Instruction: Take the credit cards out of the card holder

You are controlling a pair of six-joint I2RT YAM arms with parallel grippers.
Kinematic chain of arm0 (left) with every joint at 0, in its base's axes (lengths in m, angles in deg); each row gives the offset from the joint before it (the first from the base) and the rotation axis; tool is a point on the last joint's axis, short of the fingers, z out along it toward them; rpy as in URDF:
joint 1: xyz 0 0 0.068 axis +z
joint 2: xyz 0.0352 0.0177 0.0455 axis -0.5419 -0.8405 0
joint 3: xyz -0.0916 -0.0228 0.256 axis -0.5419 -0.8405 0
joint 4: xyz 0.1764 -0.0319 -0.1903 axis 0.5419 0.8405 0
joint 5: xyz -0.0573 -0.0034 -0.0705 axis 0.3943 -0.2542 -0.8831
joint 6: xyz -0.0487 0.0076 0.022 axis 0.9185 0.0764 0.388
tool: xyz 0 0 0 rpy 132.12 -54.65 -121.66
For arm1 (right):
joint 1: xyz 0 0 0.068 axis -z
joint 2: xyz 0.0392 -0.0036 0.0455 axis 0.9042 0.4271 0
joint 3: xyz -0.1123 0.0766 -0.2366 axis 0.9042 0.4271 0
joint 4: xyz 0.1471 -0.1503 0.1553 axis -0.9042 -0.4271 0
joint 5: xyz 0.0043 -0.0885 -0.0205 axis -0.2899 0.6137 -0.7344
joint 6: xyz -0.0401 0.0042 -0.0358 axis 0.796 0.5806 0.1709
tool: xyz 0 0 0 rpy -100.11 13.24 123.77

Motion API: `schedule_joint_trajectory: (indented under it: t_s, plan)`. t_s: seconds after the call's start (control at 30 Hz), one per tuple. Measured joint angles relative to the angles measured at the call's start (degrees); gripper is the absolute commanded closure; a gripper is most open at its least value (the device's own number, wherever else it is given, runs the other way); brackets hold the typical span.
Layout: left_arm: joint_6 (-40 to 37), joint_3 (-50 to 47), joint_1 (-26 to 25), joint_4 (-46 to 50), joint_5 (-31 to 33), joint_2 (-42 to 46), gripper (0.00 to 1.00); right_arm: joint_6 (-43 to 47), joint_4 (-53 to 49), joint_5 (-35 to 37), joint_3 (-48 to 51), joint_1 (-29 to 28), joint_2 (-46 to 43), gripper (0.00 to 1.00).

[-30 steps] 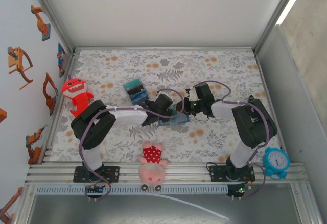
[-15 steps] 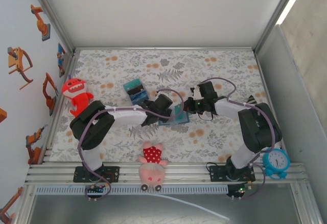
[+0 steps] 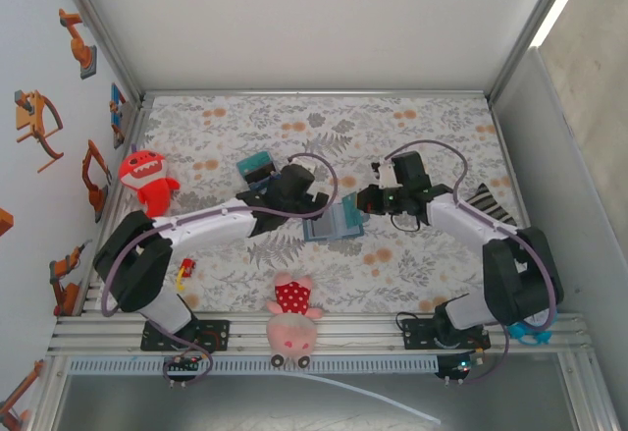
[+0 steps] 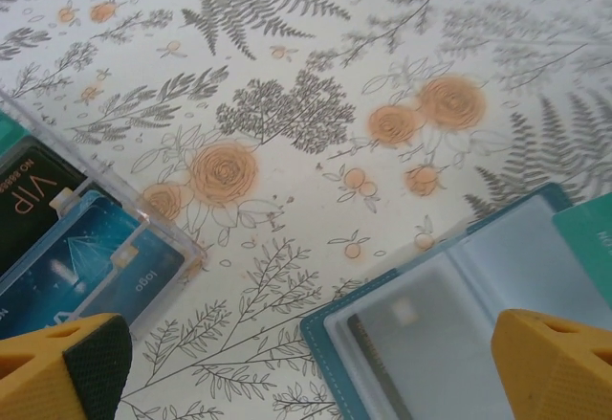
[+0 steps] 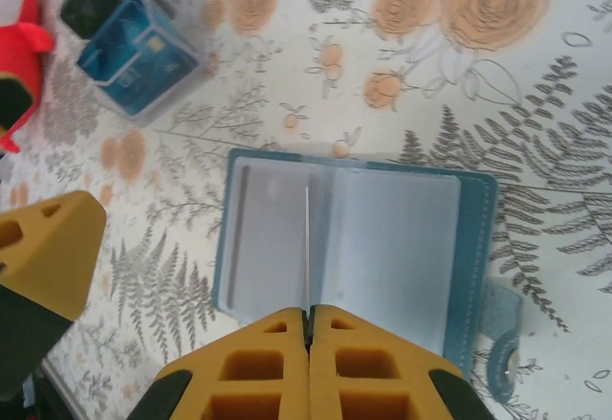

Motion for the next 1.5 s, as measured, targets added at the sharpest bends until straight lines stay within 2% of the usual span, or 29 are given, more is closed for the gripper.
schedule_joint_trajectory:
  t_s: [0.17, 0.3, 0.53, 0.8, 1.07, 1.3, 1.37, 1.5]
  plan:
    - [-4.0, -0.68, 4.28, -0.28, -11.23, 3.34, 0.02, 3.13, -0.26, -5.44, -0.9, 0.0, -2.27, 1.0]
    - [-8.13, -0.66, 4.98, 0.37, -18.86, 3.43, 0.01, 5.18, -0.42, -10.23, -1.9, 0.0, -3.37, 1.0]
    - [-14.51, 0.04, 5.68, 1.84, -30.88, 3.43, 0.12, 9.22, -1.55, -16.31, -3.28, -0.07, -5.79, 1.0]
    - [-19.32, 2.75, 6.62, 4.13, -41.59, 3.43, 0.26, 14.21, -3.69, -22.88, -3.45, -0.79, -5.86, 1.0]
    - [-22.21, 4.66, 6.62, 6.45, -49.64, 2.89, 0.54, 17.79, -6.45, -24.7, -5.25, -1.99, -5.18, 1.0]
    - [-23.98, 4.76, 7.02, 8.68, -53.18, 2.54, 0.98, 19.3, -7.58, -23.58, -6.29, -2.01, -3.93, 1.0]
    - [-24.06, 4.85, 7.06, 9.11, -53.83, 2.54, 1.0, 19.67, -7.96, -23.28, -6.32, -2.01, -3.89, 0.95]
    - [-24.26, 4.87, 7.08, 9.07, -54.25, 2.54, 1.0, 19.8, -8.48, -22.03, -6.67, -2.1, -3.91, 0.71]
